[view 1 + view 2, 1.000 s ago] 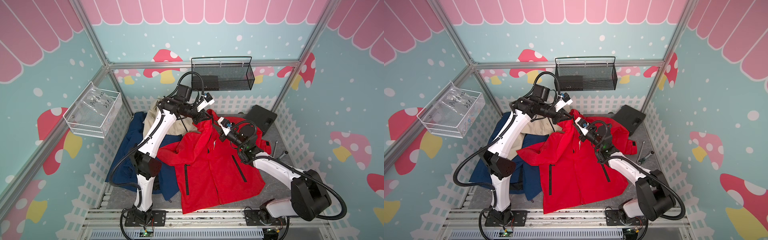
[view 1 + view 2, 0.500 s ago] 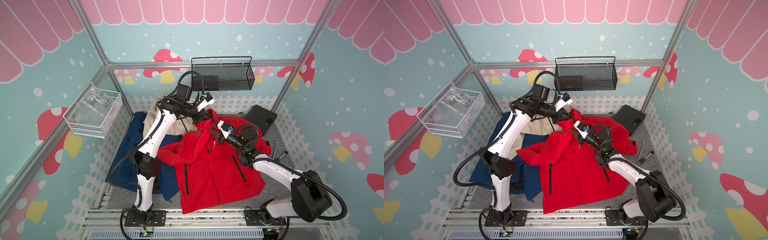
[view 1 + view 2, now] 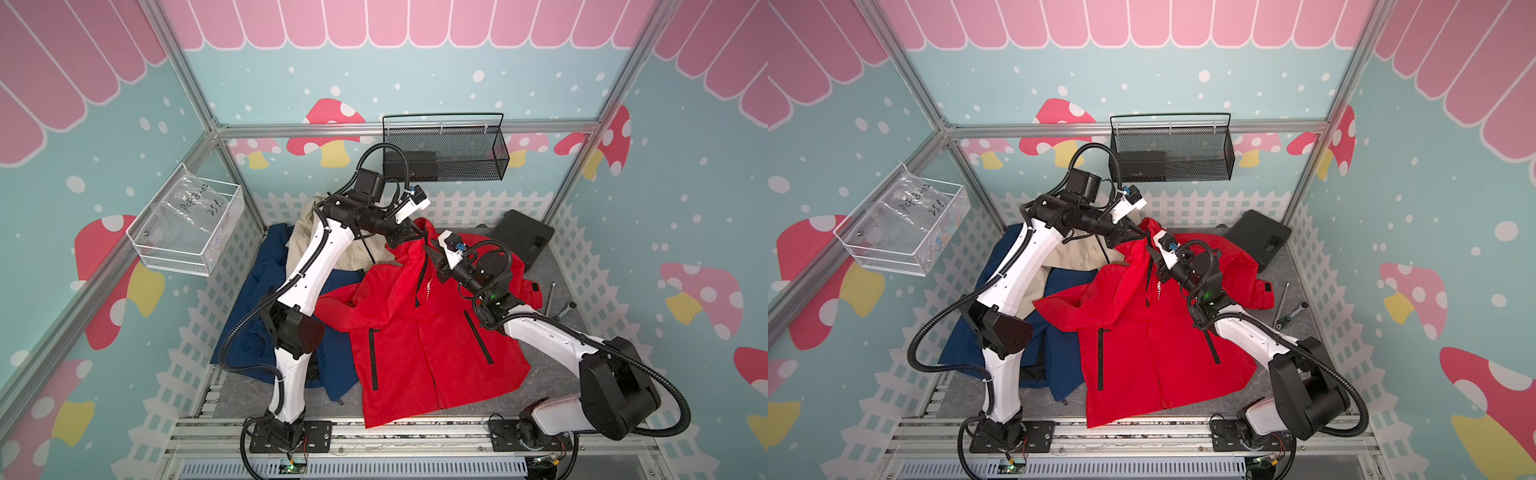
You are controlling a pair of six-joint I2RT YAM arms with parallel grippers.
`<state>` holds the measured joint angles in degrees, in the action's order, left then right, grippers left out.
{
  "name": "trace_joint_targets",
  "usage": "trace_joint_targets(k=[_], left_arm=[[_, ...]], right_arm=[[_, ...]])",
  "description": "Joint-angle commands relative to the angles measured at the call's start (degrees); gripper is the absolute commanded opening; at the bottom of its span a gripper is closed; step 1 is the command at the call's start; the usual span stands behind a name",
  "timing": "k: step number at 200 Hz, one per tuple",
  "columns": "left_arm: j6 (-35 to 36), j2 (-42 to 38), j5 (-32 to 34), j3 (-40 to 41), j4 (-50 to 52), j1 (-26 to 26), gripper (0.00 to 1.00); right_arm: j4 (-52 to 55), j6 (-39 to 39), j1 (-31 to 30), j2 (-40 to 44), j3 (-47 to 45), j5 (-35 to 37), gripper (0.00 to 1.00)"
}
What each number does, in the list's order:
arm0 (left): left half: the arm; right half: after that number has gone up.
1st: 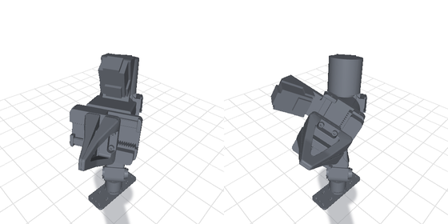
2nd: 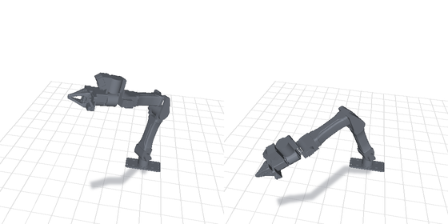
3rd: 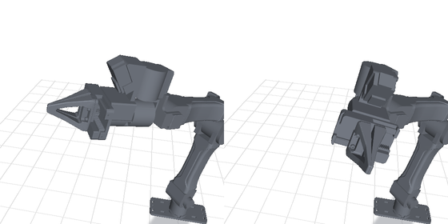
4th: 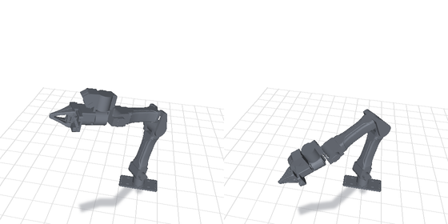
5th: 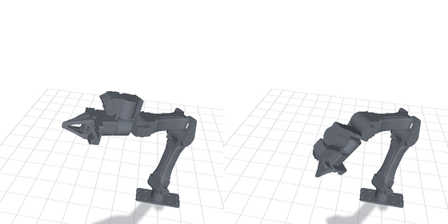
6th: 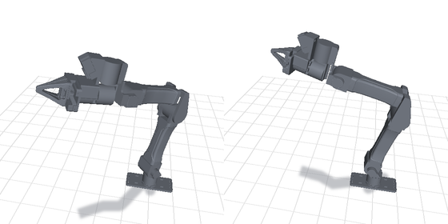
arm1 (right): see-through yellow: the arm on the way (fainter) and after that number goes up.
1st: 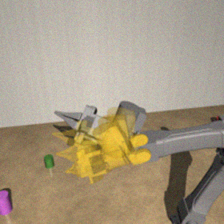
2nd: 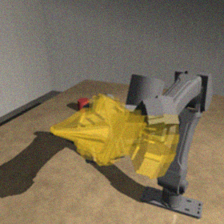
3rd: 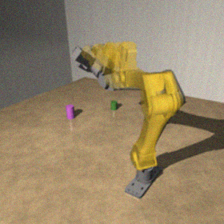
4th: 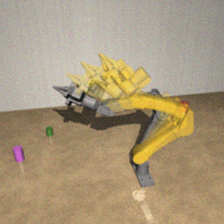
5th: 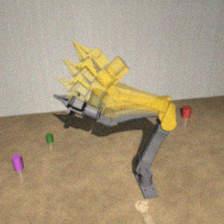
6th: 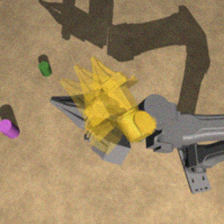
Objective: Unzip the jacket
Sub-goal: Unzip the zipper on the jacket.
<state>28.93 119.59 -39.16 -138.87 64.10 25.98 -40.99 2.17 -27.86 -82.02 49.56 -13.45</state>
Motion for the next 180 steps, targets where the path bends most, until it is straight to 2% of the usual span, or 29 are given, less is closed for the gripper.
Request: trace_joint_targets(k=[1,68,88,138,180], left_arm=[[1.31,0.16,-0.75,-1.50,0.05,0.39,0.00],[2.00,0.25,-1.62,-1.58,0.48,0.83,0.00],[2.31,0.14,-1.40,-1.58,0.68,1.01,0.00],[2.36,0.12,0.26,-1.82,0.81,0.99,0.00],[1.53,0.57,0.65,-2.58,0.86,0.98,0.00]], right_arm=[[0.77,0.16,-0.01,-0.68,1.86,2.07,0.23],[1.20,-0.79,0.08,-2.60,4.19,1.50,0.16],[2.07,-0.98,0.08,-3.39,5.39,2.84,0.12],[2.93,-1.96,0.07,-4.27,6.24,5.01,0.10],[2.27,3.10,0.02,-4.03,5.31,2.27,0.05]])
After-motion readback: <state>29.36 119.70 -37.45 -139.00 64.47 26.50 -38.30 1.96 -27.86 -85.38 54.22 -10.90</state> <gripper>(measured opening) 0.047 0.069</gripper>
